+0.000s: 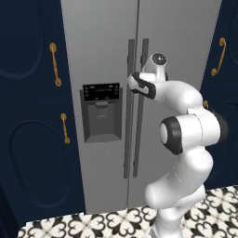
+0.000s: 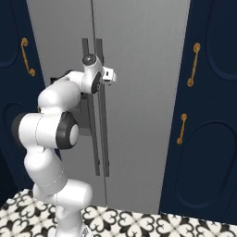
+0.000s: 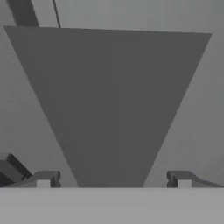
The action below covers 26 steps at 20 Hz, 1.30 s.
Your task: Take the strawberry from the fridge and place it on top of the pancake, located on the dining counter.
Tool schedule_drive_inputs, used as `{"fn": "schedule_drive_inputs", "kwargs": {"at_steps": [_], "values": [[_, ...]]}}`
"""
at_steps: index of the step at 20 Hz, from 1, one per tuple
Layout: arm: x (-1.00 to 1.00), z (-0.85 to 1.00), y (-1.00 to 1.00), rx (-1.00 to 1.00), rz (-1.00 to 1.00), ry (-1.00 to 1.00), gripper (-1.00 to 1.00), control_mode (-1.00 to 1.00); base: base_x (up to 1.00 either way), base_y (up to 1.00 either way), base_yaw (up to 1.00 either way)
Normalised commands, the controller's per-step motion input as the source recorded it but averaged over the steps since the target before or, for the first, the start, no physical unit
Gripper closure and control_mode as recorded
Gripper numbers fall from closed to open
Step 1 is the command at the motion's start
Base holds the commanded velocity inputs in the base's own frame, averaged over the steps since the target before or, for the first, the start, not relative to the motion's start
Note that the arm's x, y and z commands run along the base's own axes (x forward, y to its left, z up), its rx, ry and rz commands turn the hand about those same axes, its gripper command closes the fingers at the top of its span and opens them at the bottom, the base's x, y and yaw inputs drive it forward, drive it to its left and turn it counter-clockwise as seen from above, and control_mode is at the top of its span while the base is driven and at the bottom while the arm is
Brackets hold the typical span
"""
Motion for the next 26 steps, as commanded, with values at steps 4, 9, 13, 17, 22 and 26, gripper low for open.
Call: {"fn": "schedule_drive_inputs", "kwargs": {"at_steps": [4, 9, 13, 17, 22, 26], "values": [[0.42, -0.37, 0.0, 0.0, 0.0, -0.04, -1.0, -1.0, 0.0, 0.0, 0.0], [0.51, -0.44, 0.02, -0.02, 0.0, -0.02, 1.0, -1.0, 0.0, 0.0, 0.0], [0.52, -0.48, 0.03, -0.03, 0.0, 0.0, 1.0, -1.0, 0.0, 0.0, 0.0], [0.08, -0.26, 0.06, -0.03, 0.0, 0.0, 1.0, -1.0, 0.0, 0.0, 0.0], [-0.73, -0.1, -0.18, 0.0, -0.02, -0.02, 1.0, -1.0, 0.0, 0.0, 0.0], [-0.98, 0.0, -0.59, 0.0, 0.0, -0.07, 1.0, -1.0, 0.0, 0.0, 0.0]]}}
